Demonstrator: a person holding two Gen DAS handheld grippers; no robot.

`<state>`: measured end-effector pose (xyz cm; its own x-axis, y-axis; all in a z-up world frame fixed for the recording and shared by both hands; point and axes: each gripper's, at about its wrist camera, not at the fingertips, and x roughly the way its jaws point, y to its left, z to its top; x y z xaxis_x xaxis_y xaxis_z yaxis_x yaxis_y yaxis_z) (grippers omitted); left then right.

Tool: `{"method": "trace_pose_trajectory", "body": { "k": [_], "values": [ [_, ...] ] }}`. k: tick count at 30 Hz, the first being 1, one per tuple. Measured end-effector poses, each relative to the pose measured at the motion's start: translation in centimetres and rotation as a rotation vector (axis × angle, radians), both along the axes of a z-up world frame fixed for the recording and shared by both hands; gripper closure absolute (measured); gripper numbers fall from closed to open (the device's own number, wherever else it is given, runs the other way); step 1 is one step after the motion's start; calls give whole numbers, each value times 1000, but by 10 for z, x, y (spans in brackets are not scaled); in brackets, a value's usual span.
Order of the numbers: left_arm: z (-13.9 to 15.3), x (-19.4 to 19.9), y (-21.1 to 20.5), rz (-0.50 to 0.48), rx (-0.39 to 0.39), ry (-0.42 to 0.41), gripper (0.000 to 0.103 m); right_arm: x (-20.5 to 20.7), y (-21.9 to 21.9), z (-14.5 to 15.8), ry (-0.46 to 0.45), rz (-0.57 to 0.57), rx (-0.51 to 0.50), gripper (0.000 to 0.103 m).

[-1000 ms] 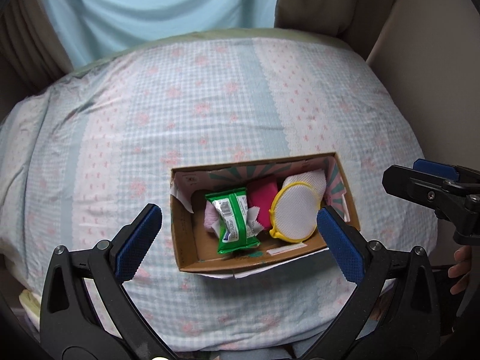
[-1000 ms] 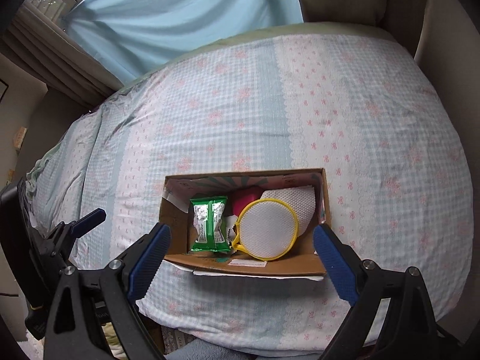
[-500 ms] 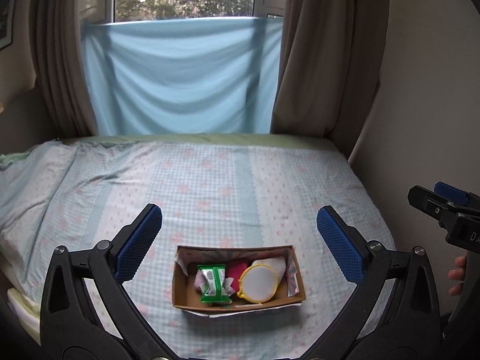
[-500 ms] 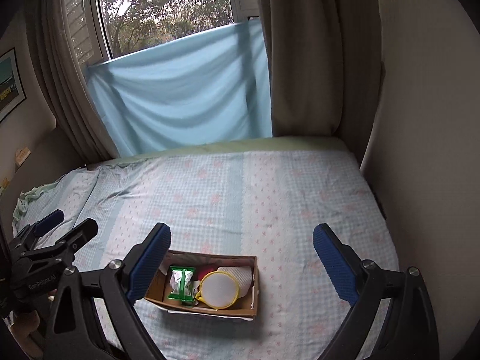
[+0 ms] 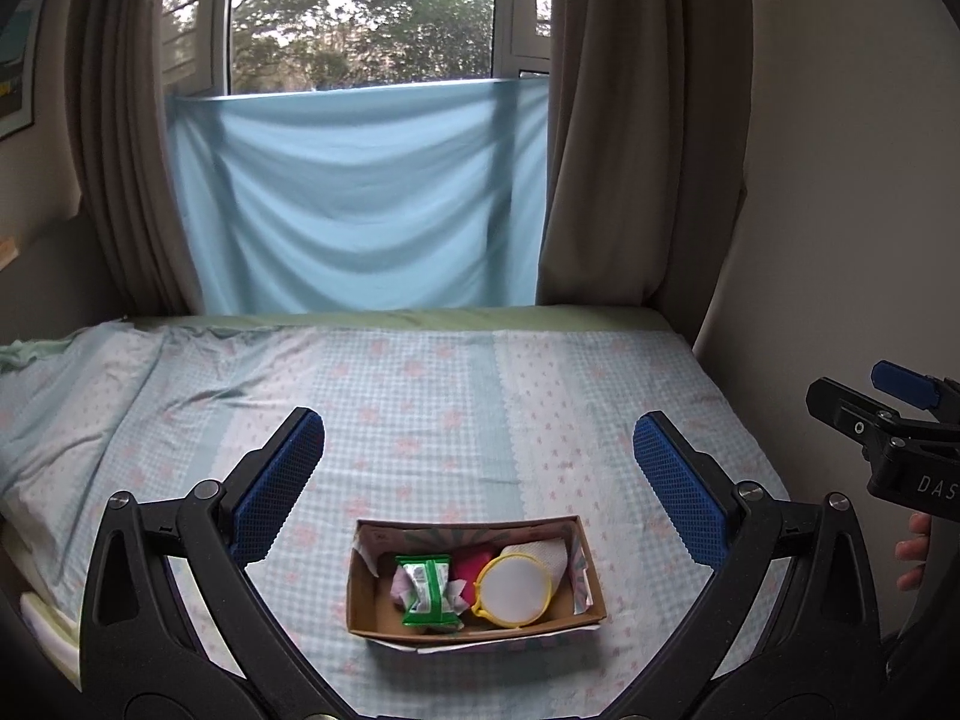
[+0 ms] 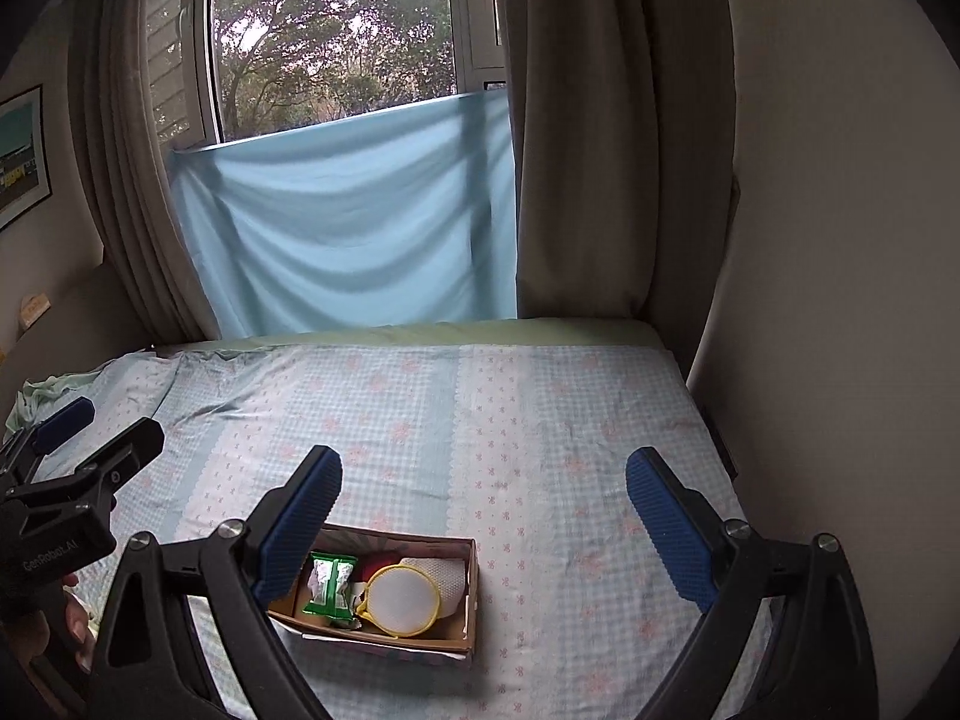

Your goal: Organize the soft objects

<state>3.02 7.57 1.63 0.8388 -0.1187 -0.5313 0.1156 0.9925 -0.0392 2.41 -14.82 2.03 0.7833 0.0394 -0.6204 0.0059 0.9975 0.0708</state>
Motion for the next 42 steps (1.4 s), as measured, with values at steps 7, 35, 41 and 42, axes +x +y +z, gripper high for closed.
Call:
{"method": "trace_pose_trajectory", "body": {
  "k": [7,35,41,42],
  "values": [
    [-1,-1,-5,-1,27,-4,0,2,-5,2,-1,-27,-4,8],
    [-1,-1,1,21,25,-33,0,6,0,4,-15,-38,-45,8],
    [-1,-1,3,22,21,-37,0,7,0,6,-17,-49,-51,8],
    [-1,-1,3,21,21,-36,0,7,0,6,-17,-51,-51,8]
  ]
}}
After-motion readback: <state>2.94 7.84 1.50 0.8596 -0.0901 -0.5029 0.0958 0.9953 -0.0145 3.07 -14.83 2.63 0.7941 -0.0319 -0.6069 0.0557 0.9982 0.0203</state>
